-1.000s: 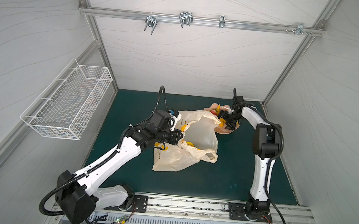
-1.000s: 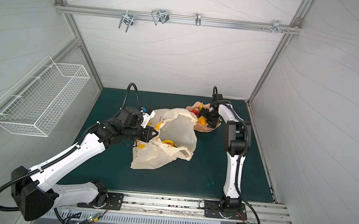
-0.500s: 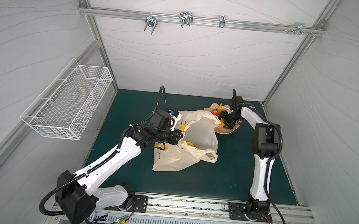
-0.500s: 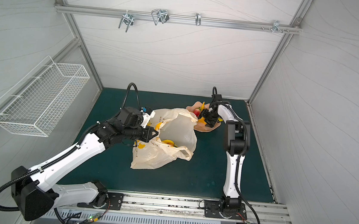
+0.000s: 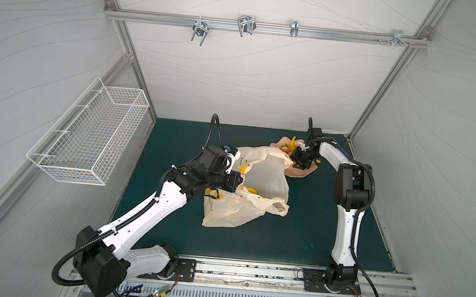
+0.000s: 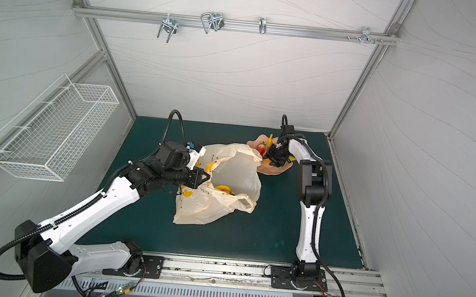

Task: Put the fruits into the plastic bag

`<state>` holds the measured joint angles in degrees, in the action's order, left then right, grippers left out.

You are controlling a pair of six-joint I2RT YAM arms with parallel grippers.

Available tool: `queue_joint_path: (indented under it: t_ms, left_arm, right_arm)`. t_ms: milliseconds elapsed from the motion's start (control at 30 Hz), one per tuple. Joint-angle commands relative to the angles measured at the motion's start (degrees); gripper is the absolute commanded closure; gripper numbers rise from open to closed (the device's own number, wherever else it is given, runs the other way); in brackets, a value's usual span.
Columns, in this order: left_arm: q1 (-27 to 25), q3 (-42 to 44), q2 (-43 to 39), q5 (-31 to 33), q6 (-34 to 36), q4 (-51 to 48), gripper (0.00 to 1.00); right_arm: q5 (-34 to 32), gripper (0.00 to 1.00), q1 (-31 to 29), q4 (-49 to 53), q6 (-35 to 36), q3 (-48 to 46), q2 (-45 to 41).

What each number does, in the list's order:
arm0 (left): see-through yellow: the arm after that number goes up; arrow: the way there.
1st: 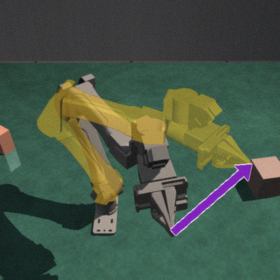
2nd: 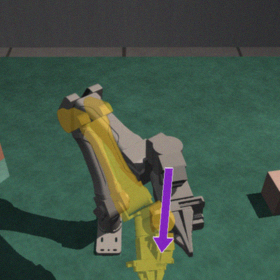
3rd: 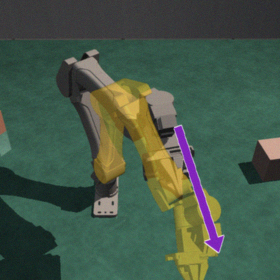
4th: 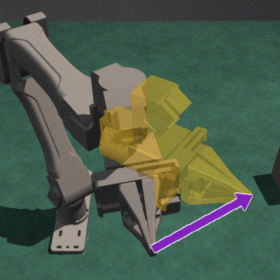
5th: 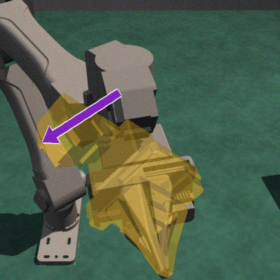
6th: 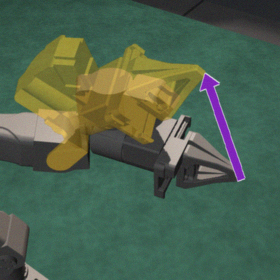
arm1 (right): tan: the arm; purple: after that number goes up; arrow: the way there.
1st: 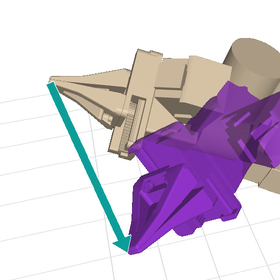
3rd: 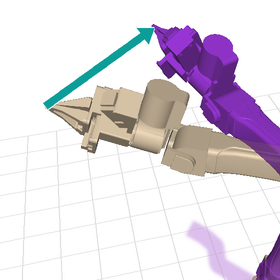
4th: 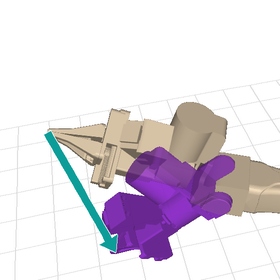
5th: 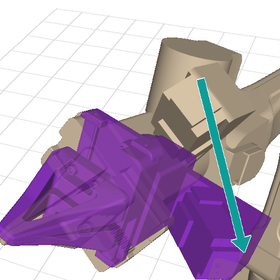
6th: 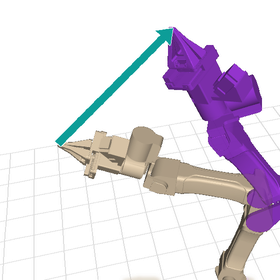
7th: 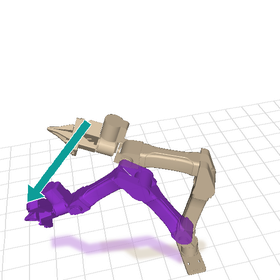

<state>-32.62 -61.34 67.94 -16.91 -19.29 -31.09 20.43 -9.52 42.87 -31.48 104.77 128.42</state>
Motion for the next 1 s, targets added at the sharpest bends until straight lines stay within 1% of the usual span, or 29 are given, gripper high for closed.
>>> queue_joint_path:
  t_ms: [0, 133, 200, 233, 267, 333, 433, 500, 667, 800, 967]
  left_arm:
    - [0.35, -1.24, -0.30, 0.29, 0.30, 0.60, 1.00]
    - [0.29, -1.28, -0.25, 0.15, 0.35, 0.60, 1.00]
    - [0.32, -1.45, -0.14, 0.05, 0.37, 0.60, 1.00]
    - [0.32, -1.46, -0.09, 0.07, 0.39, 0.62, 1.00]
    - [0.34, -1.43, -0.06, -0.05, 0.37, 0.68, 1.00]
    - [0.32, -1.50, 0.00, -0.06, 0.39, 0.63, 1.00]
    - [0.34, -1.55, 0.05, -0.30, 0.39, 0.77, 1.00]
    - [0.33, -1.58, 0.09, -0.36, 0.32, 0.77, 1.00]
    - [0.33, -1.62, 0.13, -0.32, 0.10, 0.78, 1.00]
    - [0.33, -1.68, 0.19, -0.32, 0.13, 0.64, 1.00]
    - [0.33, -1.81, 0.45, -0.25, 0.04, 0.50, 1.00]
  right_arm:
    - [1.14, 0.57, -0.05, 0.11, 0.59, -0.91, -3.53]
    - [1.00, 0.63, -0.04, 0.19, 1.50, -1.93, -5.02]
    - [1.26, 0.63, -0.06, 0.10, 1.58, -2.88, -5.84]
    - [1.73, 0.62, -0.02, 0.02, 1.60, -3.47, -6.21]
    - [2.13, 0.57, -0.03, -0.06, 1.60, -3.92, -6.64]
    - [2.56, 0.42, -0.05, -0.45, 1.23, -5.14, -7.70]
    - [2.90, 0.31, 0.02, -1.10, 0.94, -5.51, -8.58]
    - [2.45, 0.28, -0.04, -0.69, 1.65, -4.75, -8.63]
    - [-0.36, 0.26, -0.23, 2.04, 5.63, -1.71, -7.36]
    - [-3.37, 0.26, -0.39, 5.53, 9.29, 2.33, -4.38]
    - [-6.70, 0.26, -0.75, 6.90, 11.86, 5.10, -1.97]
